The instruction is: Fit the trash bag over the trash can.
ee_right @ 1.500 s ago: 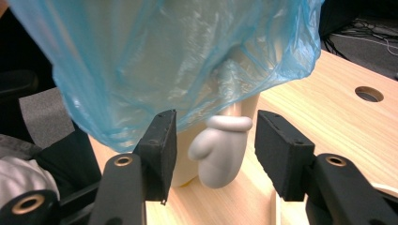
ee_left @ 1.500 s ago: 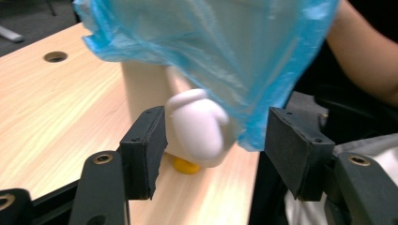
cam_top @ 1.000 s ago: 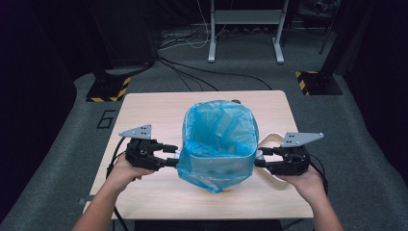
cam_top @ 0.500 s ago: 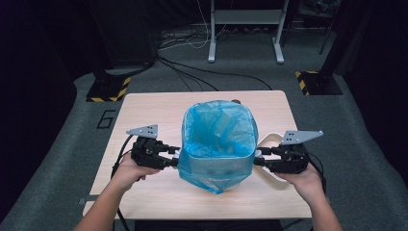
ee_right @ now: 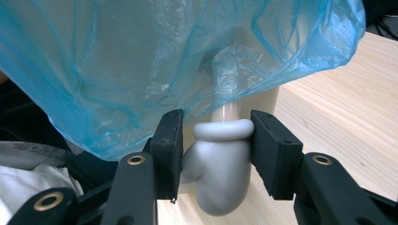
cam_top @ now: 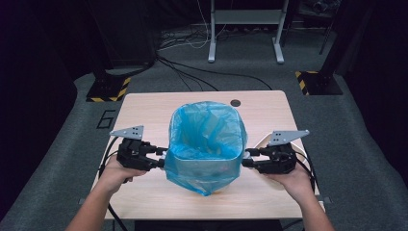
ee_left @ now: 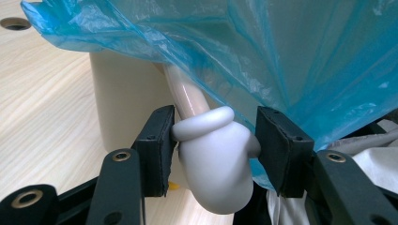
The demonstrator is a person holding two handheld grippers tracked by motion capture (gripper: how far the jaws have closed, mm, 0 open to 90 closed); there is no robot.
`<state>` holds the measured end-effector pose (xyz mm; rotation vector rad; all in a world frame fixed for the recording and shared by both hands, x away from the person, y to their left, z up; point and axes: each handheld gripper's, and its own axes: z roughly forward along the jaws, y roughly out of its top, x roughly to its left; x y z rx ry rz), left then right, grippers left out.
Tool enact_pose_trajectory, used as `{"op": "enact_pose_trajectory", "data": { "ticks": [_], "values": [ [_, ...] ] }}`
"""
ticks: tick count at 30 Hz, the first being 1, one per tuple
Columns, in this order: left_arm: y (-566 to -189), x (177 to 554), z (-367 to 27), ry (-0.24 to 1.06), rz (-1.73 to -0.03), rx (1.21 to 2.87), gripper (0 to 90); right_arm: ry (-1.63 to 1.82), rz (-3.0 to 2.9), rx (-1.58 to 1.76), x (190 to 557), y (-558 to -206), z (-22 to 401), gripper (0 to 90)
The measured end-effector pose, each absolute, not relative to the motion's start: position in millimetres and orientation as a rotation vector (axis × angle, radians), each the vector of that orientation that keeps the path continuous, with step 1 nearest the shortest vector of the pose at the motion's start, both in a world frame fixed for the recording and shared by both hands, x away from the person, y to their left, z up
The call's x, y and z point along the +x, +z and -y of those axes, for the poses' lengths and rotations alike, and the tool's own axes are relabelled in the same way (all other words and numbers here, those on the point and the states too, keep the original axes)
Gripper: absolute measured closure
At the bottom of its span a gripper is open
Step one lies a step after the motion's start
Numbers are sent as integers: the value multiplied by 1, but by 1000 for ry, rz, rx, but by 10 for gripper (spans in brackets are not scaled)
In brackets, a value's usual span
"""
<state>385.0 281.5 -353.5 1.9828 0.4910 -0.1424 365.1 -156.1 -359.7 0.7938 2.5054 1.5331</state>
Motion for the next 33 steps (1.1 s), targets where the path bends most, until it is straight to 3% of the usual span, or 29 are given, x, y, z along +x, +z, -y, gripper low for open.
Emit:
{"op": "enact_pose_trajectory", "data": {
  "ticks": [21, 33],
  "values": [
    [-357, 379, -318, -140, -518, 1982, 482, 1490, -2537, 750, 360, -357, 117, 549],
    [-337, 367, -334, 0, -579, 1998, 412, 1504, -2527, 730, 360, -358, 119, 535]
  ]
}}
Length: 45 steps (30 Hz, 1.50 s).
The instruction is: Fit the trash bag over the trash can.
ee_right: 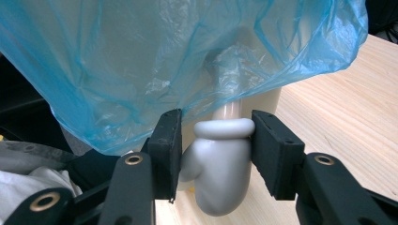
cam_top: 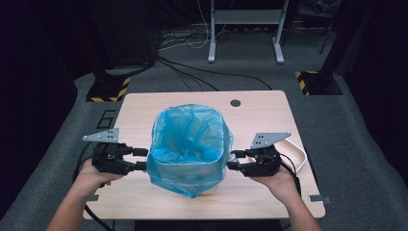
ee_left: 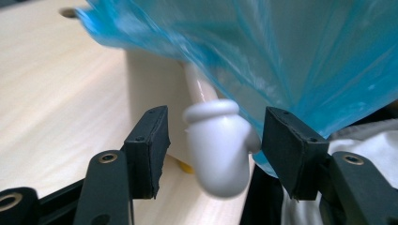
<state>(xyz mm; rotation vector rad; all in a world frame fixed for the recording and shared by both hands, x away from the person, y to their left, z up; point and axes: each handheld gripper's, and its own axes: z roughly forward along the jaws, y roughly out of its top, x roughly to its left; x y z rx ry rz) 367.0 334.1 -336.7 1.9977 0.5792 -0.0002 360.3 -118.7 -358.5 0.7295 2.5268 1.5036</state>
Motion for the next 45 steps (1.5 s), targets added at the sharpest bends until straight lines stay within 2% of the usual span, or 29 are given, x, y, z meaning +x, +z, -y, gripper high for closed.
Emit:
{"op": "enact_pose_trajectory", "data": {
  "ticks": [10, 18, 19, 29, 34, 37, 43, 45],
  "values": [
    [-287, 360, -337, 102, -544, 1911, 412, 1491, -2529, 720, 361, -359, 120, 503],
    [-244, 368, -301, 127, -445, 1934, 398, 1583, -2446, 706, 356, -347, 133, 449],
    [-236, 370, -287, 124, -413, 1958, 398, 1601, -2426, 678, 355, -345, 133, 442],
    [-212, 391, -232, 103, -312, 2057, 408, 1682, -2389, 540, 343, -333, 128, 474],
    [-209, 397, -203, 101, -268, 2103, 408, 1689, -2409, 544, 346, -336, 123, 521],
    [-208, 403, -181, 140, -250, 2141, 397, 1677, -2445, 518, 346, -341, 119, 621],
    [-213, 414, -157, 148, -243, 2191, 392, 1686, -2456, 471, 344, -342, 119, 893],
    [-215, 415, -151, 171, -243, 2202, 382, 1683, -2455, 476, 345, -342, 120, 898]
  ]
}}
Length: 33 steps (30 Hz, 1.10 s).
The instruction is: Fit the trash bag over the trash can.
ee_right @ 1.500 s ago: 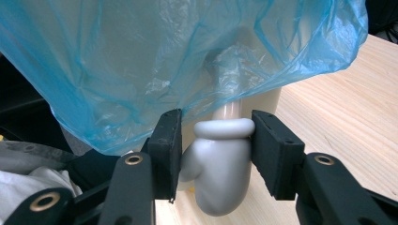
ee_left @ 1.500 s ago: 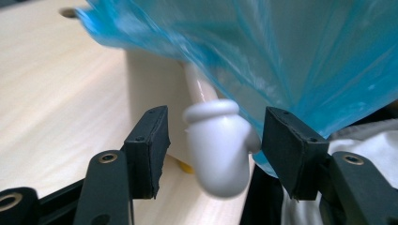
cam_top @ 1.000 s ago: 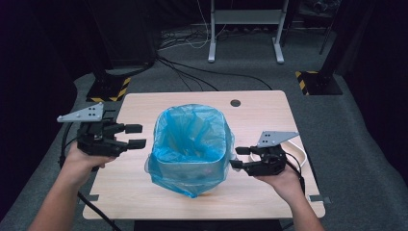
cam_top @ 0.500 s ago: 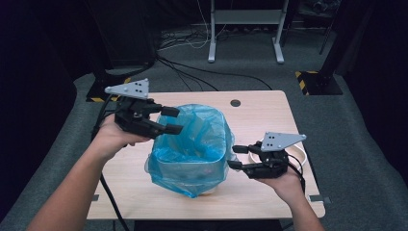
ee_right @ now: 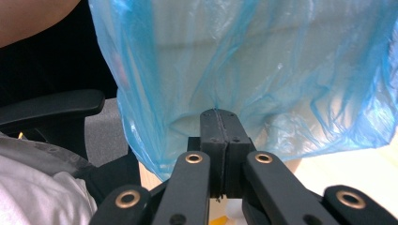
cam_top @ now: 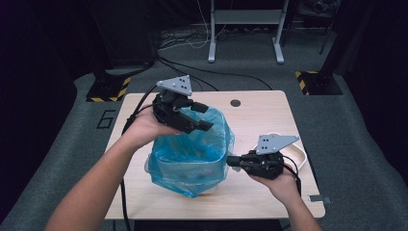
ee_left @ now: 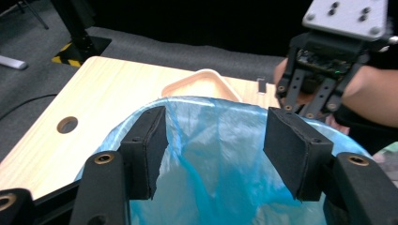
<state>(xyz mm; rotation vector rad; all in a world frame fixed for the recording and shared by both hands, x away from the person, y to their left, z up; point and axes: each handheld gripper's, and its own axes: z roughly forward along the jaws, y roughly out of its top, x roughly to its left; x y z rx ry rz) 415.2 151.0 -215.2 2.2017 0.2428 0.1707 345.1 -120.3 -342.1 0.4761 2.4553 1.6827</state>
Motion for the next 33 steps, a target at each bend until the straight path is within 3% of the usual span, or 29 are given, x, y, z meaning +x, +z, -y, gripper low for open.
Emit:
{"op": "enact_pose_trajectory", "data": {
  "ticks": [6, 33],
  "values": [
    [-223, 416, -137, 170, -189, 2282, 389, 1686, -2450, 509, 346, -342, 126, 900],
    [-263, 447, -103, 45, -235, 2583, 434, 1642, -2490, 525, 347, -348, 124, 900]
  ]
}}
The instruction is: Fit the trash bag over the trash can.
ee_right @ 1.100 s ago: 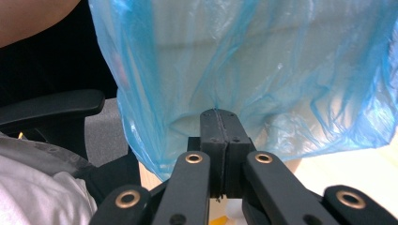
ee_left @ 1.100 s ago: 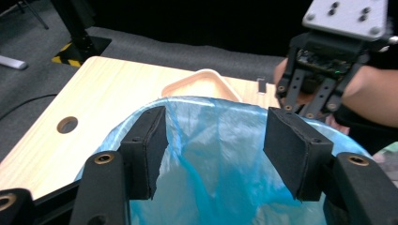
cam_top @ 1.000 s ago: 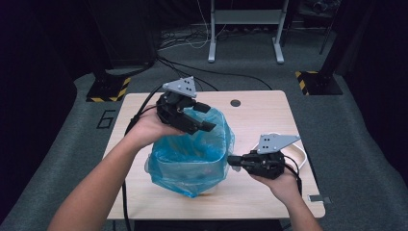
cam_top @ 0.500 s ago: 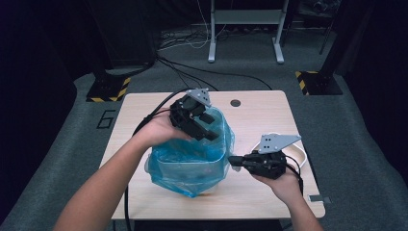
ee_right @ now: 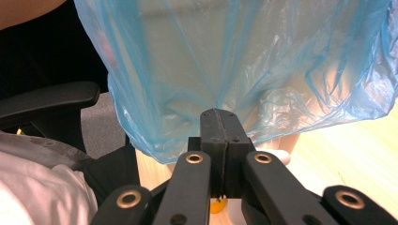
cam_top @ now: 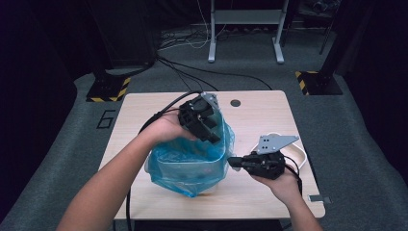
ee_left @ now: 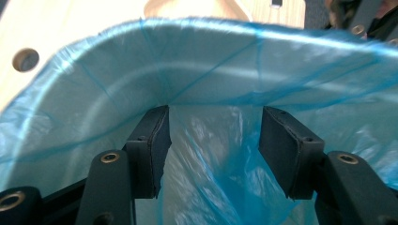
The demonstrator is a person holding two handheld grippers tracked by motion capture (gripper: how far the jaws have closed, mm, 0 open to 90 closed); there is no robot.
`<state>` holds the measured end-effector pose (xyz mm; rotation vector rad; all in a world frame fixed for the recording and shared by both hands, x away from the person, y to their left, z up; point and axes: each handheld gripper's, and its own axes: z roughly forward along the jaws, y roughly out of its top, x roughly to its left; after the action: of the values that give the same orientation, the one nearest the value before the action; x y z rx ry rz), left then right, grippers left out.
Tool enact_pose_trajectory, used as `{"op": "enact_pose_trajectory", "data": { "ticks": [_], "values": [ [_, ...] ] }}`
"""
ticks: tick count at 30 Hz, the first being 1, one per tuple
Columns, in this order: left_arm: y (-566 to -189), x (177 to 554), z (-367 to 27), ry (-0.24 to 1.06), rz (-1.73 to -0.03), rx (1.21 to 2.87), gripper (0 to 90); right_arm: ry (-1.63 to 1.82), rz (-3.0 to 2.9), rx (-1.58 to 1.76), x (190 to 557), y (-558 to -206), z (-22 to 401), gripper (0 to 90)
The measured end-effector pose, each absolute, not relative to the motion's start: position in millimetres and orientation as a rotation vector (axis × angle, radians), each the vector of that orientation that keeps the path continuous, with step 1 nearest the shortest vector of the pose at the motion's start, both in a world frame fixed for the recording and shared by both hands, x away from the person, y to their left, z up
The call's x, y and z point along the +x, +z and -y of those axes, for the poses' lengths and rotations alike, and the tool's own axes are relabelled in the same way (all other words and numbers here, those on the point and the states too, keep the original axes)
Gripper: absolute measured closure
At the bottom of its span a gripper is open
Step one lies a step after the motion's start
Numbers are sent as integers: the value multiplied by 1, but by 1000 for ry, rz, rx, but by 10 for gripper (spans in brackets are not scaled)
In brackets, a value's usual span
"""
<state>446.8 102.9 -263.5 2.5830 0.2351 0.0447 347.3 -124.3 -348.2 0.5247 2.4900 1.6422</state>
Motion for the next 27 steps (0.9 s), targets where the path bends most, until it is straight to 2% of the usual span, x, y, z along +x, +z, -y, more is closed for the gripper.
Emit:
{"op": "enact_pose_trajectory", "data": {
  "ticks": [11, 18, 27],
  "values": [
    [-281, 453, -91, -13, -210, 2683, 470, 1633, -2498, 523, 348, -350, 124, 900],
    [-292, 452, -85, -85, -215, 2764, 451, 1637, -2486, 519, 348, -349, 125, 900],
    [-250, 441, -102, -10, -238, 2661, 433, 1641, -2478, 520, 348, -348, 127, 900]
  ]
}}
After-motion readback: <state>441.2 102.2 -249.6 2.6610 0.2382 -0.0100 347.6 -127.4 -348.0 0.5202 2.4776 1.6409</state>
